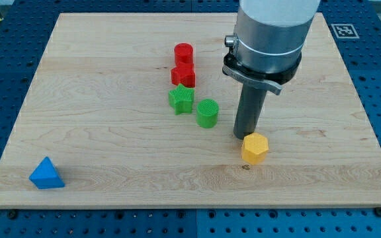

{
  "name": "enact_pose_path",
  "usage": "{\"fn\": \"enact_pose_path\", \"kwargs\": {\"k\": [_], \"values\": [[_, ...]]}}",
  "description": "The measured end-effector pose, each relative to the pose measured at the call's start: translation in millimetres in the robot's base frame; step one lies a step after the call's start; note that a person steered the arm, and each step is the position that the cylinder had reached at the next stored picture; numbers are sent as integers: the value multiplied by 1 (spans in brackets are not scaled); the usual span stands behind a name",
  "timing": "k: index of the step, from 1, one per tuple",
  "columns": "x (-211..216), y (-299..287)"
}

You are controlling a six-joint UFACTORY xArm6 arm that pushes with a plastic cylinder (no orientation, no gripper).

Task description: Slide the yellow hexagon to the right of the blue triangle

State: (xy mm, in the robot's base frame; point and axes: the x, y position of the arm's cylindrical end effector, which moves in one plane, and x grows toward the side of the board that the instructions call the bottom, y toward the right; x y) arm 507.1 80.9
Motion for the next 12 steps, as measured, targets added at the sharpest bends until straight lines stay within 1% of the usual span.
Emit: {"fn": "enact_pose_path", "kwargs": {"k": [1,2,3,5,7,9,12], "values": [[-12,35],[9,71],[18,69],[34,25],[41,-2],[55,-3],[55,-9]]}}
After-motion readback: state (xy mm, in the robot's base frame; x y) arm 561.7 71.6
